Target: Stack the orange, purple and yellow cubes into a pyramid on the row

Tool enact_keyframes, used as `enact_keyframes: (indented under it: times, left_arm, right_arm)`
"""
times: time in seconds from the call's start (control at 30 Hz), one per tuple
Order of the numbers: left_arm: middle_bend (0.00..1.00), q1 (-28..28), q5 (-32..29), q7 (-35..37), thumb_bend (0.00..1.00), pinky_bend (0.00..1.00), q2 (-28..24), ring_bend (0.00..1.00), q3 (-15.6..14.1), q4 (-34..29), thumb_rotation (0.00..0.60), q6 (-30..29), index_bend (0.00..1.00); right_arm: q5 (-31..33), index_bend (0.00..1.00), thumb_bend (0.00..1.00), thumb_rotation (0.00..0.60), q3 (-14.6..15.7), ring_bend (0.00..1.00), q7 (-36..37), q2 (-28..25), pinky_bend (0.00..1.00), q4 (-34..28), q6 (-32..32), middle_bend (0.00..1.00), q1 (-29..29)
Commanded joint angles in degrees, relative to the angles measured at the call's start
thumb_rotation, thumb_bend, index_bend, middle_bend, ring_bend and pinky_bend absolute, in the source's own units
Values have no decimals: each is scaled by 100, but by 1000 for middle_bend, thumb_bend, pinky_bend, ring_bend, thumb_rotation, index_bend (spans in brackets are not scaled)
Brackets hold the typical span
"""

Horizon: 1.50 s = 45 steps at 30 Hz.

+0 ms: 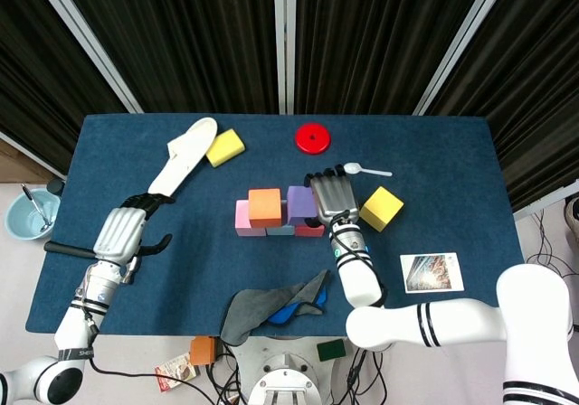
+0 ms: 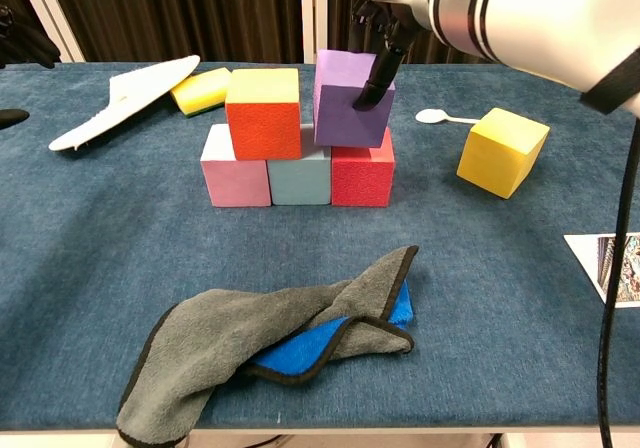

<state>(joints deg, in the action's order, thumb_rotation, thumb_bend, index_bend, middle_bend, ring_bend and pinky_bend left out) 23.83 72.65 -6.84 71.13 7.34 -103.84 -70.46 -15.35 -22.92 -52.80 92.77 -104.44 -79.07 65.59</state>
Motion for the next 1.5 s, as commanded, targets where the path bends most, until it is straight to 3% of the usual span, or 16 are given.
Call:
enact_keyframes:
  times: [0.03, 0.73, 1.07, 1.5]
  left_arm:
    - [245, 0, -1, 22, 277, 214, 7, 218, -1, 22, 600, 21, 255]
    - [244, -28, 14, 193, 276, 215, 57, 219, 3, 201, 600, 96, 256]
    - [240, -45, 14, 221, 277, 215, 72, 218, 3, 240, 600, 106, 255]
    - [240, -35, 9, 197, 278, 215, 86, 218, 20, 237, 600, 128, 255]
  right_arm:
    - [47, 431, 266, 600, -21, 193, -66, 73, 127, 47, -48, 406, 49]
    - [291, 362, 263, 600, -218, 172, -244, 445, 109, 393, -2, 353, 234]
    - [297, 230, 177, 600, -225, 148, -309, 510, 90, 427, -27, 292, 252]
    - [103, 206, 88, 600, -126, 148, -176, 382, 88, 282, 43, 278, 74]
